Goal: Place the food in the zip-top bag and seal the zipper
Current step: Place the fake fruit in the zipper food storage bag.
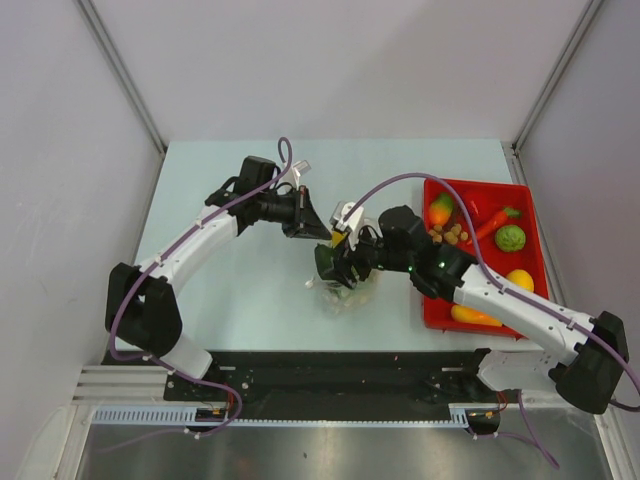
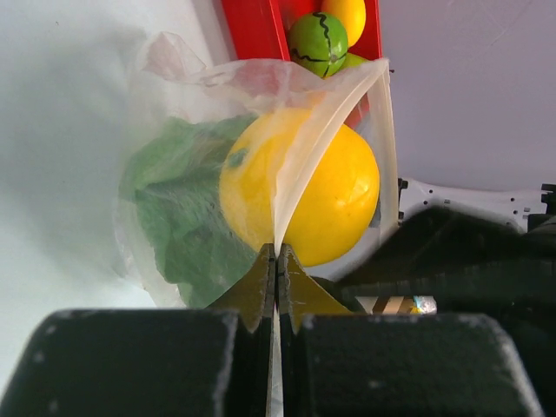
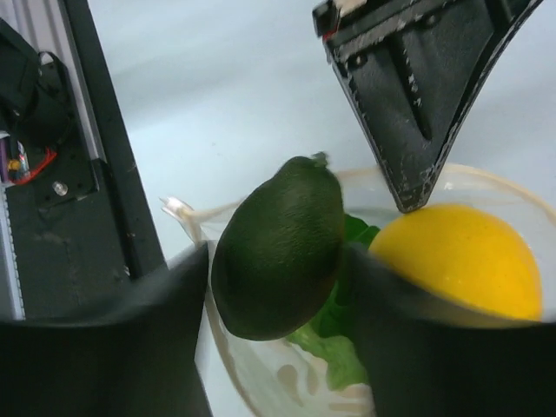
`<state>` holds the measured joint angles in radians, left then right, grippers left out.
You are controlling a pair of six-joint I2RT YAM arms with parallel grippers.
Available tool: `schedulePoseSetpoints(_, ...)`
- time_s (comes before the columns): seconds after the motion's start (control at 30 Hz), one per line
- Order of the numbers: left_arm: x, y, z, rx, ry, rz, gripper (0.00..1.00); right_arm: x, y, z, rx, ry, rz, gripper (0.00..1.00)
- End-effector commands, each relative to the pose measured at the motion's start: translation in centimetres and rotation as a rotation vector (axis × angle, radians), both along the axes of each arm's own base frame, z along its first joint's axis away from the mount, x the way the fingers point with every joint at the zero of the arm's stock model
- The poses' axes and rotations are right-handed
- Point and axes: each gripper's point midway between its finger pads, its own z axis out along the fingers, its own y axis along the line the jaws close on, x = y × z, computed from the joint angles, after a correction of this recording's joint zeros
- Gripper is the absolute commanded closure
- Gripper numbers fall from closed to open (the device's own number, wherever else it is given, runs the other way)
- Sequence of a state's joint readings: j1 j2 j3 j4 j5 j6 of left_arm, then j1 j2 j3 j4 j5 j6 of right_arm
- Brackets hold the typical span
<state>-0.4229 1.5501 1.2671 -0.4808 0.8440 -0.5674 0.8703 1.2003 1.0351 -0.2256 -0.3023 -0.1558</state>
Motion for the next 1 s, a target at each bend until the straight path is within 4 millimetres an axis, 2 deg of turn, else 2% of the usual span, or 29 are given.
schedulePoseSetpoints(0.0,0.0,-0.1,2.4,-0.042,-0.076,-0.009,1.00,-0.8,-0.4,2.3,0.064,-0.021,0.006,0.21)
schedulePoseSetpoints(0.17,0.0,0.0,2.3,-0.042,-0.075,-0.009,1.00,-1.2,-0.9,3.9,0.104,-0.020,-0.007,0.15)
schedulePoseSetpoints(0.3,0.0,0.0,2.5,-0.041,-0.086,-0.006,1.00,-0.5,-2.1,5.1,0.128,-0.012,-0.060,0.13)
schedulePoseSetpoints(0.4,-0.1,0.1,2.4,-0.033,-0.101,-0.008,1.00,1.1,-4.0,6.9,0.166,-0.028,-0.161,0.13)
schedulePoseSetpoints(0.5,-0.3,0.1,2.7,-0.031,-0.124,-0.016,1.00,3.5,-6.8,8.2,0.192,-0.034,-0.304,0.14)
schedulePoseSetpoints(0.53,-0.4,0.2,2.9,-0.030,-0.127,-0.016,1.00,4.3,-8.1,7.6,0.170,-0.021,-0.360,0.14)
schedulePoseSetpoints(0.6,-0.4,0.2,2.9,-0.029,-0.129,-0.015,1.00,4.8,-9.5,7.0,0.158,0.033,-0.436,0.18)
schedulePoseSetpoints(0.63,-0.4,0.1,3.0,-0.030,-0.133,-0.017,1.00,4.4,-10.3,5.6,0.116,0.093,-0.461,0.18)
schedulePoseSetpoints(0.67,-0.4,0.1,3.1,-0.030,-0.135,-0.016,1.00,4.5,-11.1,4.9,0.118,0.152,-0.503,0.18)
schedulePoseSetpoints(0.77,-0.4,0.1,3.1,-0.029,-0.134,-0.019,1.00,2.7,-11.2,2.4,0.074,0.309,-0.498,0.20)
schedulePoseSetpoints(0.87,-0.5,0.0,3.1,-0.028,-0.133,-0.020,1.00,0.4,-9.6,1.5,0.081,0.440,-0.390,0.22)
schedulePoseSetpoints(0.97,-0.7,-0.2,3.3,-0.029,-0.148,-0.033,1.00,-0.2,-9.0,-0.5,0.030,0.510,-0.370,0.27)
